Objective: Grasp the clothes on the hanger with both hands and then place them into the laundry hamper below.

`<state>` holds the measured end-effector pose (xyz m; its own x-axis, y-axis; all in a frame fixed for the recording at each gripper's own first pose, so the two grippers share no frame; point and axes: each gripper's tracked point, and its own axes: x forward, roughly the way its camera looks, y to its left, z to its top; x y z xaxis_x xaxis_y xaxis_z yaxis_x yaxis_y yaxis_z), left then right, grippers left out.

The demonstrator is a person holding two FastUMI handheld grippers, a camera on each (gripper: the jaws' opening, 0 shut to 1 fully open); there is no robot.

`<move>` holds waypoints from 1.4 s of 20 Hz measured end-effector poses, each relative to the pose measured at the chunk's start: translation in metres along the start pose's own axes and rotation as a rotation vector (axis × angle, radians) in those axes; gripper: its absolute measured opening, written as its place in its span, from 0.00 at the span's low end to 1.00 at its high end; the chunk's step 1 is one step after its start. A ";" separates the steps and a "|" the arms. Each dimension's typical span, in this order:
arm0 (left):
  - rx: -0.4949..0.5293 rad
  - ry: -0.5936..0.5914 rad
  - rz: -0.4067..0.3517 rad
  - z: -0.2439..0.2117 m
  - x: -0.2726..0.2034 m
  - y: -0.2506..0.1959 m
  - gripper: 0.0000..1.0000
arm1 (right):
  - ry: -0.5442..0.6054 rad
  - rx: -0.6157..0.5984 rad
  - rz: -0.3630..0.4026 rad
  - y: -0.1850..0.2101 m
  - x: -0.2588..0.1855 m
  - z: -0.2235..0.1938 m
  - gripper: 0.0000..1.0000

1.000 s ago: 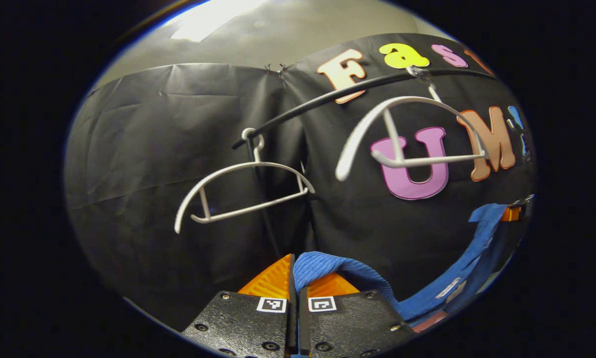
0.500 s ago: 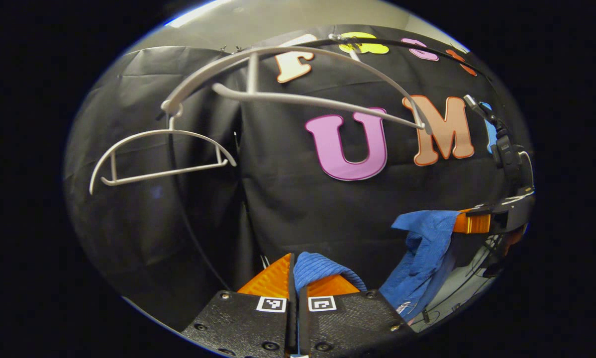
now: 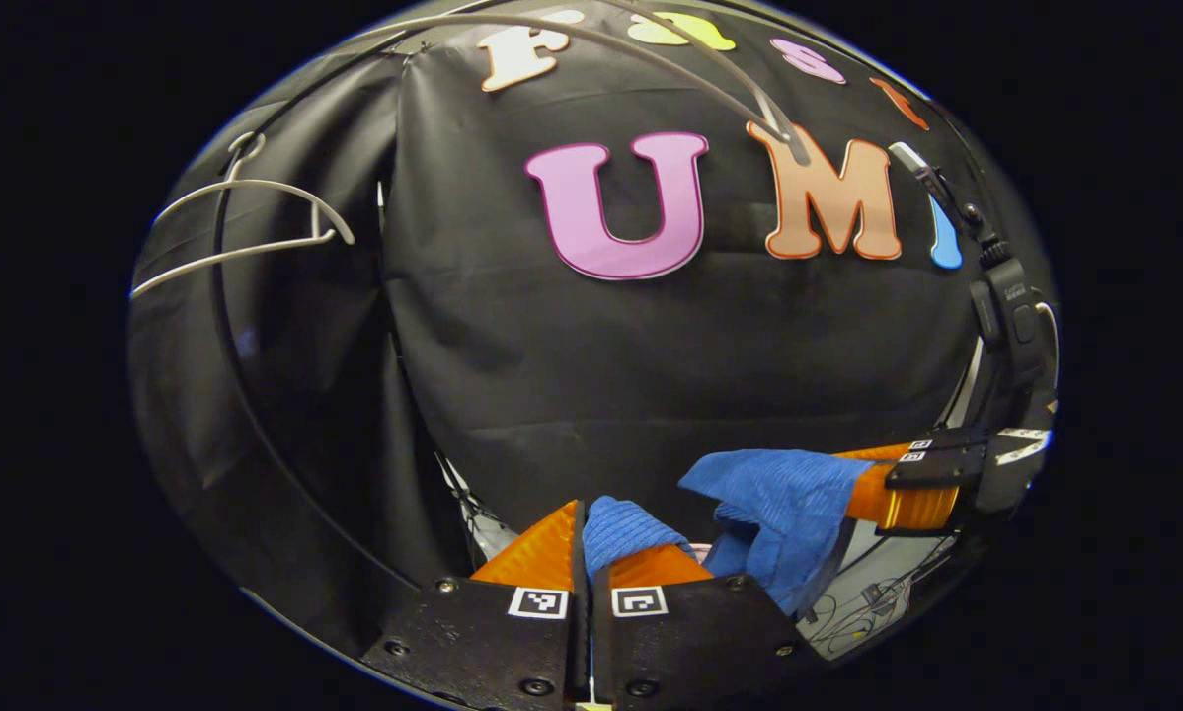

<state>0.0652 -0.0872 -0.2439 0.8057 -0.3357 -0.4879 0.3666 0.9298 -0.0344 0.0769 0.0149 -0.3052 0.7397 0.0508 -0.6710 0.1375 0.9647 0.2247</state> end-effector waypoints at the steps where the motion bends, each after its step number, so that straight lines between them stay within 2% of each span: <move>1: 0.002 0.022 -0.009 -0.005 0.003 -0.003 0.02 | 0.018 0.008 0.002 0.000 0.004 -0.008 0.00; 5: -0.006 0.112 -0.033 -0.030 0.011 -0.010 0.02 | 0.086 0.003 -0.005 -0.003 0.013 -0.031 0.00; 12: -0.079 0.278 -0.060 -0.071 0.025 -0.023 0.02 | 0.200 0.009 -0.015 -0.008 0.022 -0.068 0.01; 14: -0.096 0.311 -0.055 -0.081 0.028 -0.025 0.02 | 0.227 0.014 -0.021 -0.004 0.022 -0.076 0.01; 15: -0.109 0.332 -0.057 -0.086 0.028 -0.027 0.07 | 0.238 0.019 -0.022 -0.003 0.023 -0.080 0.00; 16: -0.123 0.349 -0.058 -0.091 0.027 -0.030 0.04 | 0.247 0.023 -0.023 -0.003 0.023 -0.081 0.00; 21: -0.166 0.412 -0.064 -0.106 0.026 -0.037 0.06 | 0.304 0.022 -0.032 -0.004 0.024 -0.094 0.01; 22: -0.172 0.421 -0.065 -0.107 0.025 -0.039 0.12 | 0.316 0.027 -0.035 -0.004 0.025 -0.095 0.00; 23: -0.178 0.432 -0.061 -0.108 0.024 -0.039 0.11 | 0.326 0.035 -0.039 -0.004 0.025 -0.098 0.01; 27: -0.195 0.438 -0.070 -0.108 0.022 -0.042 0.24 | 0.363 0.054 -0.045 -0.003 0.024 -0.107 0.04; 28: -0.192 0.437 -0.073 -0.107 0.023 -0.043 0.25 | 0.366 0.063 -0.035 -0.001 0.022 -0.106 0.00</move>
<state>0.0181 -0.1191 -0.3472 0.4953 -0.3443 -0.7976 0.2892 0.9311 -0.2224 0.0234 0.0425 -0.3955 0.4506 0.1185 -0.8848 0.2073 0.9502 0.2328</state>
